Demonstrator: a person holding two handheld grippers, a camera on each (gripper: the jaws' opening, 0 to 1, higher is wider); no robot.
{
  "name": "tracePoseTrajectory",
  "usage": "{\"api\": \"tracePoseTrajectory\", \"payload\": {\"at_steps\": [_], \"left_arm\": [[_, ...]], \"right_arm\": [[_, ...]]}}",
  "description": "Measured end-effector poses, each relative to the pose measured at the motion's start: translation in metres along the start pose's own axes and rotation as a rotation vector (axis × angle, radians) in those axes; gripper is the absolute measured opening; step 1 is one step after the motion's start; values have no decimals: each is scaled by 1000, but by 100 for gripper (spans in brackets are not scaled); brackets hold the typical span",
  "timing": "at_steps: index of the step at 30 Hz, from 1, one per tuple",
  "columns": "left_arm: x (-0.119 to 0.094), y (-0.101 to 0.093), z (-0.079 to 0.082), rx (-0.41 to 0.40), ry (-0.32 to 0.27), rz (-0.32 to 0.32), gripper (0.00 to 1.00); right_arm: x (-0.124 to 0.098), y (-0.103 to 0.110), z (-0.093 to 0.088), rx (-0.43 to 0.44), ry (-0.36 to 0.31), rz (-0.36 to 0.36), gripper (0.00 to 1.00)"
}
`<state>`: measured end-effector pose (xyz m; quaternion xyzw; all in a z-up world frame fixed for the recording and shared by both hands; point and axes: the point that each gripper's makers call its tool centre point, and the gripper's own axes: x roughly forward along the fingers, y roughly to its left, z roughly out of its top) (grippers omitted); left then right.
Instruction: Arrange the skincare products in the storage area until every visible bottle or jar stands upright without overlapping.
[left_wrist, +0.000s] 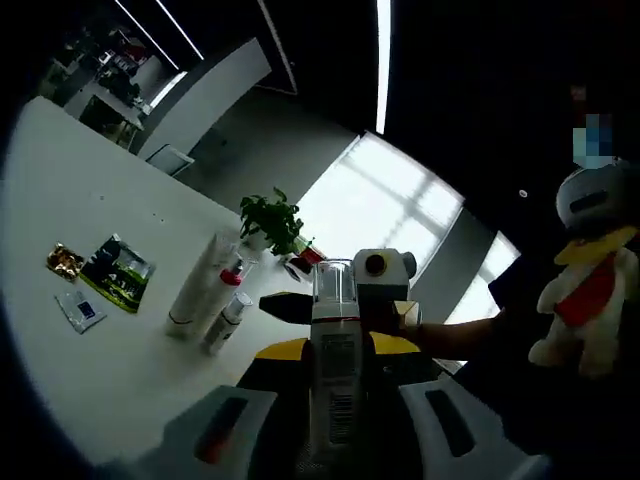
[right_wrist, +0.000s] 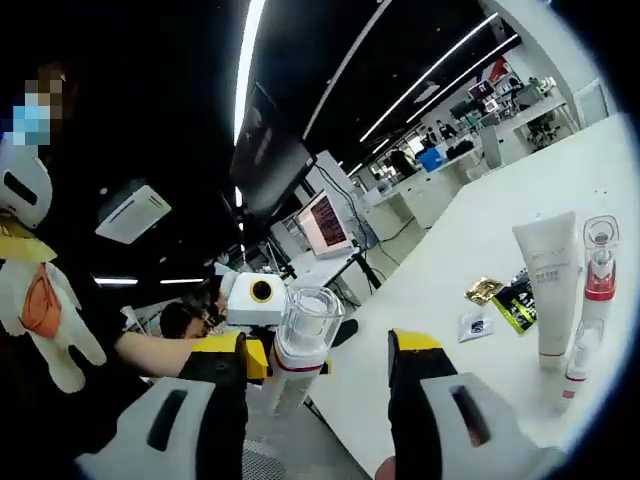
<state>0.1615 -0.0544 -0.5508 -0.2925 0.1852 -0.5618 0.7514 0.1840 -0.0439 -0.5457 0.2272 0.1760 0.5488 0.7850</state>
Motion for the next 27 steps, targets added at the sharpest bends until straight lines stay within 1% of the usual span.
{"api": "tracePoseTrajectory", "payload": {"at_steps": [1,2,3,6,9,11,13,14,15,16,17,18,19,20,21,23,24,25,26,27], "left_arm": [[0,-3,0,-4,-5,-9,26],[0,-4,0,-3,-6,-9,26],[0,-6,0,0,-7,-12,26],[0,-9,-1,-6,-4,-27,26],[-1,-9,-1,-13,-9,-25,26],[-2,-9,-2,-13,-12,-24,26],[-3,-9,1,-2,-29,-19,26],[-3,-9,4,3,-39,-13,26],[-3,-11,6,7,-49,-15,23],[-2,-11,9,20,-61,-3,20],[-3,-4,15,62,-82,42,21],[-2,-5,15,86,-71,46,20],[-3,-2,13,103,-43,78,20],[-2,0,12,124,-16,106,20],[-2,1,12,158,1,129,20],[-1,4,11,264,56,197,20],[-1,5,11,277,64,211,21],[0,10,11,333,97,277,22],[0,11,11,350,100,292,22],[1,13,12,411,120,346,23]], "right_arm": [[2,6,3,17,-19,20,49],[2,7,4,22,-21,23,46],[3,9,5,49,-27,32,43],[4,12,6,57,-21,40,32],[6,21,5,70,-8,74,23],[6,23,4,82,4,71,23],[6,24,7,76,-4,66,22],[6,23,9,85,-10,55,22],[6,22,11,93,-16,40,22],[5,19,14,92,-21,11,21],[5,17,14,92,-18,-10,21],[6,17,16,79,-19,-22,20],[5,11,18,45,-14,-66,20],[4,10,18,51,1,-87,20],[3,6,21,33,3,-121,20],[3,6,27,4,-9,-145,20],[3,6,28,5,-12,-152,20],[2,3,32,18,-26,-182,20],[1,1,34,19,-31,-200,20],[0,-1,35,26,-36,-228,20]]}}
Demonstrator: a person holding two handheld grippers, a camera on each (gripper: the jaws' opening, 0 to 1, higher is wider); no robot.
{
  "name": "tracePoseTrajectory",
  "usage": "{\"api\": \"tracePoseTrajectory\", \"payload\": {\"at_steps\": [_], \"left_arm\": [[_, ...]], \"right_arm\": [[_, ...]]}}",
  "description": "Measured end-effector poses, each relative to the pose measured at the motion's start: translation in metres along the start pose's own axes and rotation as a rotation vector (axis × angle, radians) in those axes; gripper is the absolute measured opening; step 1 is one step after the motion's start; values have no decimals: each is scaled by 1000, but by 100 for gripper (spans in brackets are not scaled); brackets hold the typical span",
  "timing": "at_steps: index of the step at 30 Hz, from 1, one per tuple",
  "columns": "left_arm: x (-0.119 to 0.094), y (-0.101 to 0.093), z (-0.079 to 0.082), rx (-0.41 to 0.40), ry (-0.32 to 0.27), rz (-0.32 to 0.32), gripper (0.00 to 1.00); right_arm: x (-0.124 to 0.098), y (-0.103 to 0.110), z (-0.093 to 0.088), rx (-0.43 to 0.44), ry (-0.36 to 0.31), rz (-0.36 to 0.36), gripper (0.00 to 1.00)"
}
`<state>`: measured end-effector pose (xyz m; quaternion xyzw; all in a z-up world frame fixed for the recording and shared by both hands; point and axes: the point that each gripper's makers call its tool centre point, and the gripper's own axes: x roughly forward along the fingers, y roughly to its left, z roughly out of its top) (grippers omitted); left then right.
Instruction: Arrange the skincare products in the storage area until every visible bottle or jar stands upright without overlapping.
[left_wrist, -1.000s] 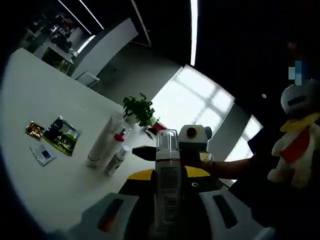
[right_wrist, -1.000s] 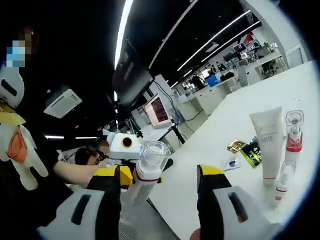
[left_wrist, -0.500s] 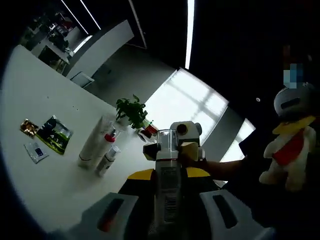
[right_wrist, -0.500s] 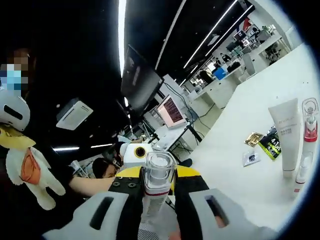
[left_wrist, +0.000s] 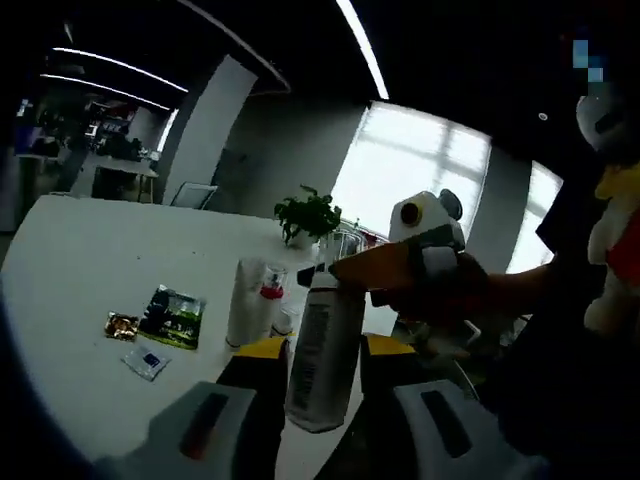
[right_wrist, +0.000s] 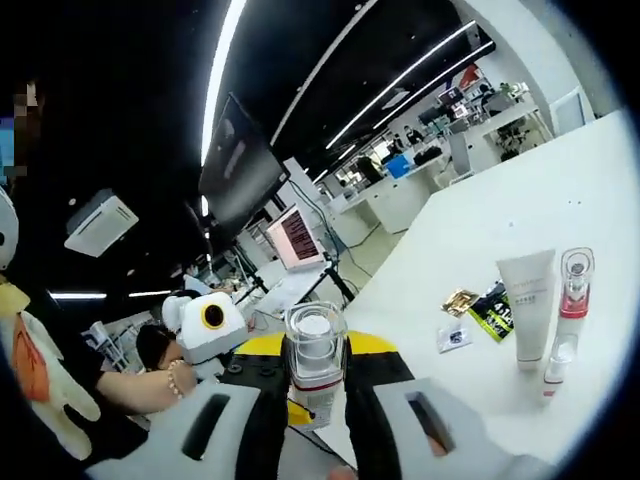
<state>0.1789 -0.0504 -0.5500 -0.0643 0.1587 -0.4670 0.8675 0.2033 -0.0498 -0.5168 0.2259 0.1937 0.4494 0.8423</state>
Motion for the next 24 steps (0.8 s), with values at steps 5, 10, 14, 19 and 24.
{"api": "tracePoseTrajectory", "payload": {"at_steps": [5,10,14,19,24], "left_arm": [[2,5,1,356,131,289,28],[-1,6,5,518,159,400,25],[-1,10,-3,540,208,438,25],[-3,14,-5,453,204,430,23],[-2,6,-6,223,119,276,22]], "right_arm": [[-1,-9,-3,48,18,-110,20],[1,-13,-13,157,10,-183,20],[1,-17,-15,207,4,-207,20],[0,-15,-16,196,6,-213,20],[-4,0,-11,-10,14,-87,20]]}}
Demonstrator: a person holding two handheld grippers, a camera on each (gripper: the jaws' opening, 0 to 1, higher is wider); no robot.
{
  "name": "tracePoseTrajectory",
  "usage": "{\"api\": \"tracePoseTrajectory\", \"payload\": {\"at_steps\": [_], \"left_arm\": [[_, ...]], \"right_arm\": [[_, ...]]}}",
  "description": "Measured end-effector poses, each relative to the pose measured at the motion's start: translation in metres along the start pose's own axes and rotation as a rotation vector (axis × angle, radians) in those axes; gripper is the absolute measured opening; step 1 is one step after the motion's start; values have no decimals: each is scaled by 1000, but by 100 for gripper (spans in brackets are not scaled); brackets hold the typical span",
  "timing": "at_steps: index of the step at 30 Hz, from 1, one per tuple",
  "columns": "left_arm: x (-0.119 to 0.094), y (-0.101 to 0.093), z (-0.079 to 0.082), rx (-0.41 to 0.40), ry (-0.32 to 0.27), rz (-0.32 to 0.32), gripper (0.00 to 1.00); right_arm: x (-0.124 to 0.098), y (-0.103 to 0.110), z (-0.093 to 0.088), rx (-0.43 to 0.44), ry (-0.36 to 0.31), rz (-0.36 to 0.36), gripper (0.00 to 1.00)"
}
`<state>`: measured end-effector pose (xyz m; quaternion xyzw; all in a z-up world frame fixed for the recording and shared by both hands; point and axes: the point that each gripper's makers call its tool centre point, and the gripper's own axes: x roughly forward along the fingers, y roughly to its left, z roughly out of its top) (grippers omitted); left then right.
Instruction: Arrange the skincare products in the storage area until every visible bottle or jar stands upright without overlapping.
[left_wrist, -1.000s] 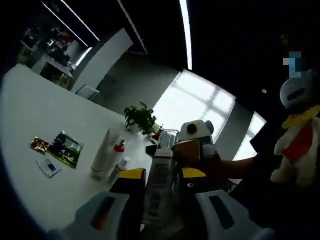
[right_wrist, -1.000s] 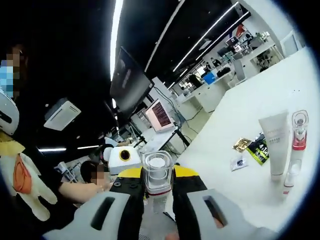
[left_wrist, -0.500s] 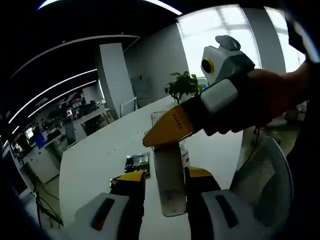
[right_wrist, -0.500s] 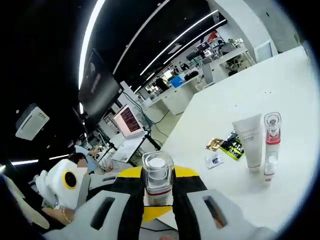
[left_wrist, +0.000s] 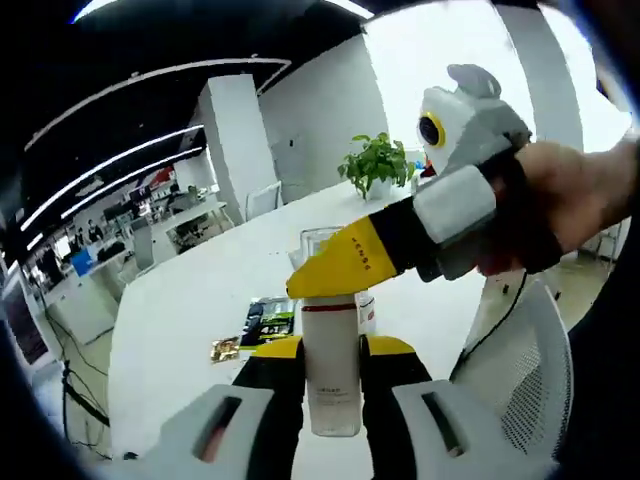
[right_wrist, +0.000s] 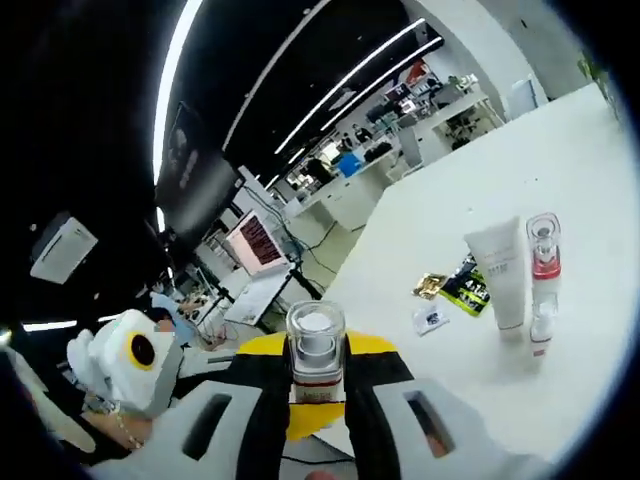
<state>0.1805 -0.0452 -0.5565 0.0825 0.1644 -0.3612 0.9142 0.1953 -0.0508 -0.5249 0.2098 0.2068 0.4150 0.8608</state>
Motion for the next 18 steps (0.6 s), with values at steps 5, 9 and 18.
{"api": "tracePoseTrajectory", "payload": {"at_steps": [5,9,18], "left_arm": [[-10,-13,14,-159,-109,-225,22],[-21,-27,29,-294,-191,-390,22],[-34,-40,50,-323,-241,-535,22]], "right_arm": [[-16,21,10,-61,-8,173,22],[-25,39,17,-142,9,296,22],[-29,63,29,-193,24,439,21]]}}
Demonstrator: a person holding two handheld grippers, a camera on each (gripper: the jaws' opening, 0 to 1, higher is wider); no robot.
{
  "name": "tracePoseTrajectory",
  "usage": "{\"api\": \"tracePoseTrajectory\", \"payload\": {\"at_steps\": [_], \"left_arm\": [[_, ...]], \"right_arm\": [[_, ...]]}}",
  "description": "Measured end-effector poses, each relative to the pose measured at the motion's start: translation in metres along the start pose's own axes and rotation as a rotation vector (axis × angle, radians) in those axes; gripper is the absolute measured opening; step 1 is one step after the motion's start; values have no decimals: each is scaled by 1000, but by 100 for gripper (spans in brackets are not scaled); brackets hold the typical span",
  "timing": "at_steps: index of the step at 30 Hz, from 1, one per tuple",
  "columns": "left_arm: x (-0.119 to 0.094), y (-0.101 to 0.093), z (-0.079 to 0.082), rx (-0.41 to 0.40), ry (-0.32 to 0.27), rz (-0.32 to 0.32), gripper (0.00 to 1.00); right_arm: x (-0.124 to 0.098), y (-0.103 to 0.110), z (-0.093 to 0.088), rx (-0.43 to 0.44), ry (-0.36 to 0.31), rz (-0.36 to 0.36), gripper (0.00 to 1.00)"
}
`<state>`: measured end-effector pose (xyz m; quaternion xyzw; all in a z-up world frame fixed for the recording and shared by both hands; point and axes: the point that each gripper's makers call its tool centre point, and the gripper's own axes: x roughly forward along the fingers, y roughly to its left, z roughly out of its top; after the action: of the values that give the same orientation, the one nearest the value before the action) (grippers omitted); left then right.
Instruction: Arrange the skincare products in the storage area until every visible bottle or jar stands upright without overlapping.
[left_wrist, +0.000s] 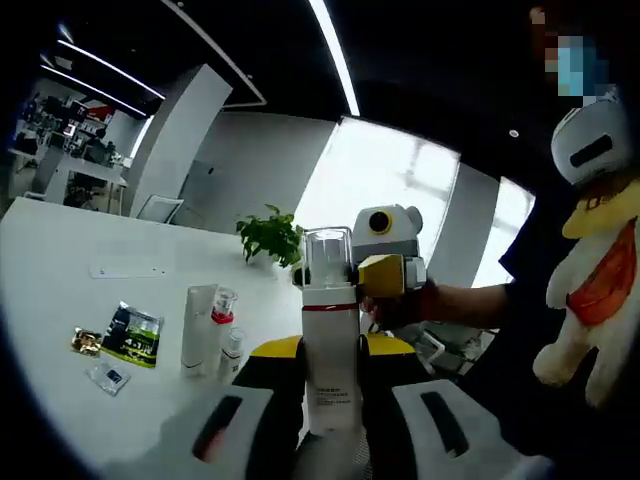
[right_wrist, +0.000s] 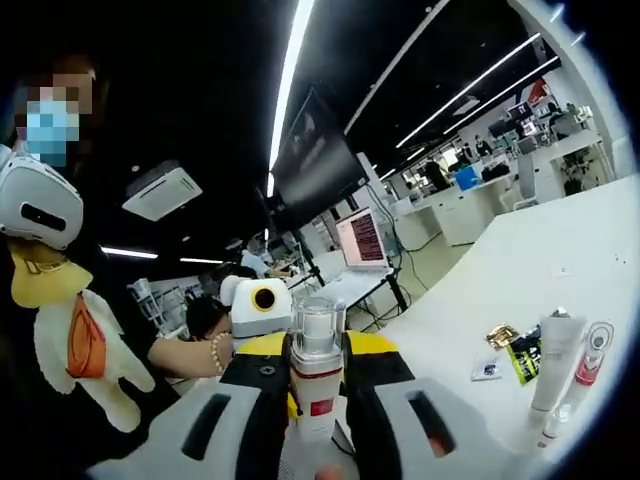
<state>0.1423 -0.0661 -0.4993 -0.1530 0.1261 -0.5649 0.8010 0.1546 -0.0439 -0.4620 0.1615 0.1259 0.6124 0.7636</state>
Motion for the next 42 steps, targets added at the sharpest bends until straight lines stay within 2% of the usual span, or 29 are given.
{"api": "tracePoseTrajectory", "payload": {"at_steps": [3,5,6,7,8,9,10,12,13,14,15,16,17,18,21,23,24,26,27,28,30,31,34,35,38,39,41,42], "left_arm": [[4,-9,1,20,22,-43,22],[5,-6,4,-7,11,-43,22],[4,-8,6,-8,-4,-64,22],[5,-5,6,-17,-1,-54,22],[5,-4,6,-16,3,-48,22],[7,-1,4,-7,14,-26,20],[7,4,3,5,20,4,20],[8,21,-1,56,53,125,21],[8,27,-2,81,70,173,22],[9,34,-3,113,96,243,22],[10,36,-4,131,112,274,22],[11,42,-5,183,134,333,22],[11,43,-6,201,142,345,22],[13,44,-7,229,170,384,22],[15,49,-9,319,215,477,20],[14,56,-13,339,245,529,20],[13,59,-17,379,283,560,21],[13,63,-21,432,326,589,21],[12,66,-20,445,326,607,20],[14,63,-21,419,317,594,20],[11,63,-22,310,271,569,20],[11,61,-21,265,242,519,20],[9,55,-19,147,183,409,19],[8,51,-17,75,153,362,19],[8,38,-16,49,146,254,19],[7,36,-12,12,110,226,19],[6,24,-7,-92,55,114,19],[4,21,-4,-123,19,81,19]], "right_arm": [[4,3,-1,0,16,23,25],[4,7,2,14,-5,33,21],[5,3,5,21,-17,7,20],[5,0,4,78,-8,-21,20],[5,-5,2,79,0,-48,20],[6,-10,1,83,2,-81,20],[5,-20,0,78,0,-148,20],[3,-33,-4,99,5,-242,20],[-1,-47,-7,130,-3,-331,19],[-3,-52,-8,148,-13,-371,19],[-5,-58,-10,164,-18,-407,19],[-7,-64,-13,194,-28,-454,19],[-9,-70,-15,235,-42,-497,19],[-11,-76,-18,275,-64,-533,19],[-17,-88,-22,348,-111,-599,19],[-19,-91,-24,376,-126,-619,19],[-19,-91,-23,393,-136,-618,19],[-18,-89,-23,403,-144,-617,19],[-18,-90,-22,347,-126,-627,19],[-18,-90,-22,327,-114,-627,19],[-19,-88,-20,315,-107,-606,19],[-19,-87,-20,306,-103,-590,19],[-16,-77,-15,285,-91,-480,19],[-14,-75,-14,277,-93,-463,19],[-11,-61,-12,242,-55,-349,21],[-10,-57,-7,218,-65,-320,22],[-7,-39,-1,194,-50,-213,23],[-6,-32,3,153,-47,-179,22]]}}
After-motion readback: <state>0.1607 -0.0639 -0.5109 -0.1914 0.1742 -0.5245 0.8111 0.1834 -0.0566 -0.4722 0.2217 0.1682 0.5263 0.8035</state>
